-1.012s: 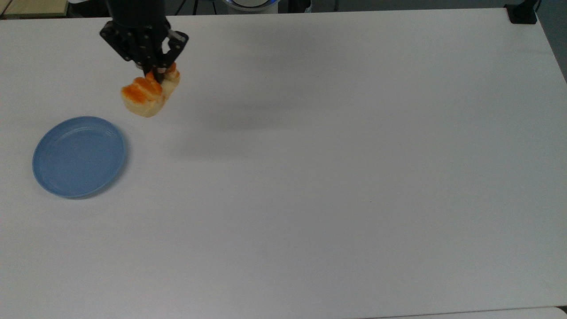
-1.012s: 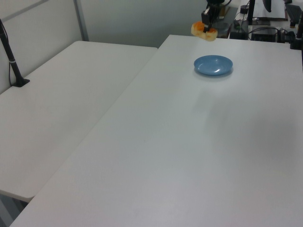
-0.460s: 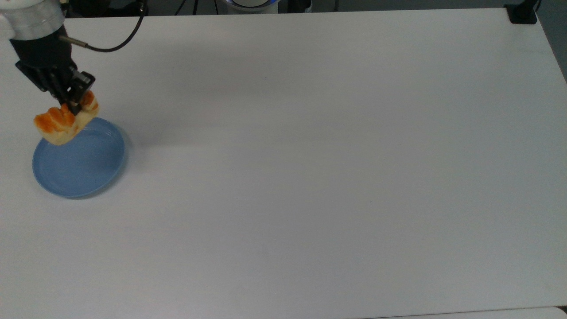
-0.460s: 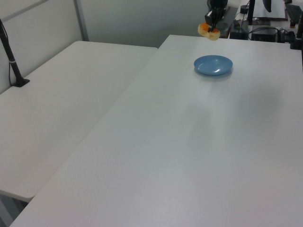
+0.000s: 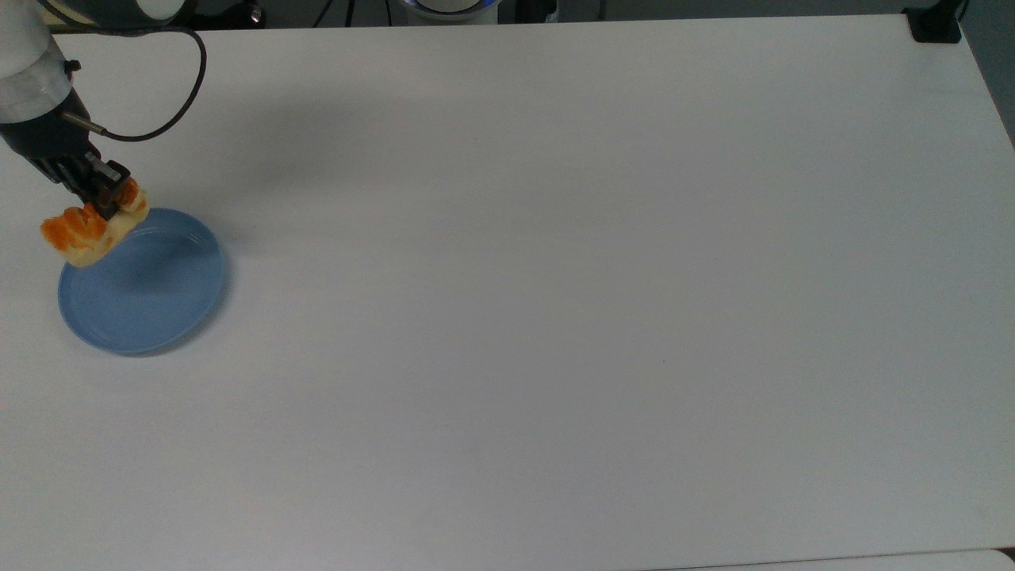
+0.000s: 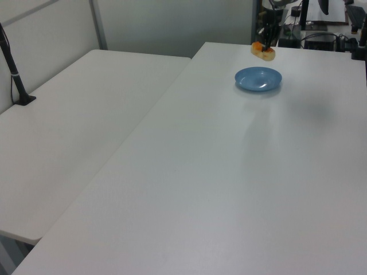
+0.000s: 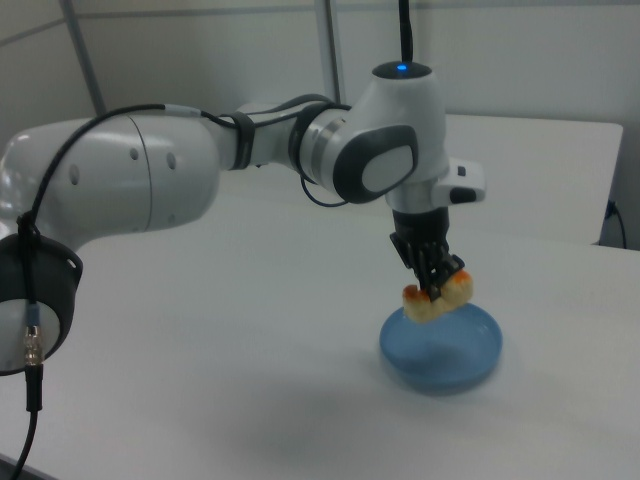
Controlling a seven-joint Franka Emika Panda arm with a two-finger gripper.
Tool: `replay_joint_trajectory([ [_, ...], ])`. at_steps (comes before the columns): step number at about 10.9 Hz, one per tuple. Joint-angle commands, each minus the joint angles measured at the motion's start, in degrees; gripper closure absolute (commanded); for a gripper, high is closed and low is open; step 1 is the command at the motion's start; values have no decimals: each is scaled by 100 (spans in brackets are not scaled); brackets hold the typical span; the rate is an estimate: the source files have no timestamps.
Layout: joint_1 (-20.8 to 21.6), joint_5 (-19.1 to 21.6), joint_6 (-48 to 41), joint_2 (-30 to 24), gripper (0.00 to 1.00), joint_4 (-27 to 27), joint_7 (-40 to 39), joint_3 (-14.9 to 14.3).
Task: Put the bread on a plate
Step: 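Lower the bread roll onto the blue plate and open the gripper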
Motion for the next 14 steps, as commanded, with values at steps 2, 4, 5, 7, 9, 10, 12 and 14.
replay_joint_trajectory([
  [2,-46,63,-66,488,93,150,196,-43],
  [4,-20,54,216,683,93,150,442,-34],
  [5,-2,54,294,736,93,150,461,-17],
  [7,7,54,444,824,93,150,680,10],
  [9,-2,37,436,816,51,141,654,10],
  [10,-2,10,436,807,8,133,663,1],
  [12,-2,1,427,780,0,124,654,-8],
  [14,-2,-8,392,684,0,115,654,1],
])
